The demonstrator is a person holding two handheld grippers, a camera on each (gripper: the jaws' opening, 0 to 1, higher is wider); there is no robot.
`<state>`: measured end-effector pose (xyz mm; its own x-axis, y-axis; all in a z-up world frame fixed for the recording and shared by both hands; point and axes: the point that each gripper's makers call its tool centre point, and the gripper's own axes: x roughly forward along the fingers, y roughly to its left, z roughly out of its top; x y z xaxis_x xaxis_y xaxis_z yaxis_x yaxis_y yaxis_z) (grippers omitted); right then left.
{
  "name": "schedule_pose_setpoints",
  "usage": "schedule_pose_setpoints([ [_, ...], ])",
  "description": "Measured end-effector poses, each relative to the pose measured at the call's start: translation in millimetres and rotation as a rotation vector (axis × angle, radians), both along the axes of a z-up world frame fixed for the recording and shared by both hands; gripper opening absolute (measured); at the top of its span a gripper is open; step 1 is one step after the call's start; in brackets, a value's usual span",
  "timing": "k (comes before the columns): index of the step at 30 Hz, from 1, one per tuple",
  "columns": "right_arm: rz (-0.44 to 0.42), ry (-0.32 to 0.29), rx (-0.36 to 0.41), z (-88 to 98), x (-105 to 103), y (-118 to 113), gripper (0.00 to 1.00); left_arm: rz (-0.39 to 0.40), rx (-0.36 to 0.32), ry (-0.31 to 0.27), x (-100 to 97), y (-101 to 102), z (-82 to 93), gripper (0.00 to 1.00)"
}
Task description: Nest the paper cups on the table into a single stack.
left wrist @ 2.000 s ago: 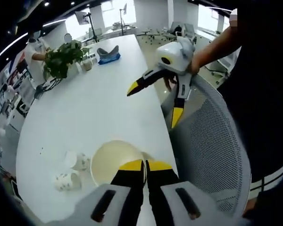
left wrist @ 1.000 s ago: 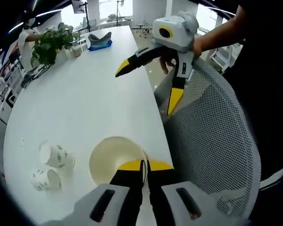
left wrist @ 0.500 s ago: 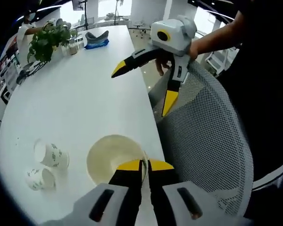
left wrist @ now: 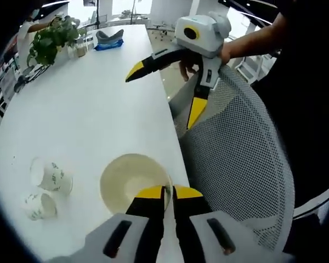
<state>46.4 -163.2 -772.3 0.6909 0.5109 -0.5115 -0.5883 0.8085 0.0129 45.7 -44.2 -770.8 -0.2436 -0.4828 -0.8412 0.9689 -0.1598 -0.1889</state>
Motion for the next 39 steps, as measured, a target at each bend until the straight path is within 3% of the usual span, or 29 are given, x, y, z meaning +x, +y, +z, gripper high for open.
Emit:
schedule_pose_setpoints([
  [29, -0.012, -0.003, 0.003, -1.5, 1.8, -3.1, 0.94, 0.004, 0.011, 0.048, -0.9, -0.9, -14.8, 0.05],
  [39, -0.003, -0.01, 0.03, 2.9, 1.4, 1.7, 0.97, 0.014, -0.004, 0.026, 0.6, 3.5, -6.1, 0.08],
])
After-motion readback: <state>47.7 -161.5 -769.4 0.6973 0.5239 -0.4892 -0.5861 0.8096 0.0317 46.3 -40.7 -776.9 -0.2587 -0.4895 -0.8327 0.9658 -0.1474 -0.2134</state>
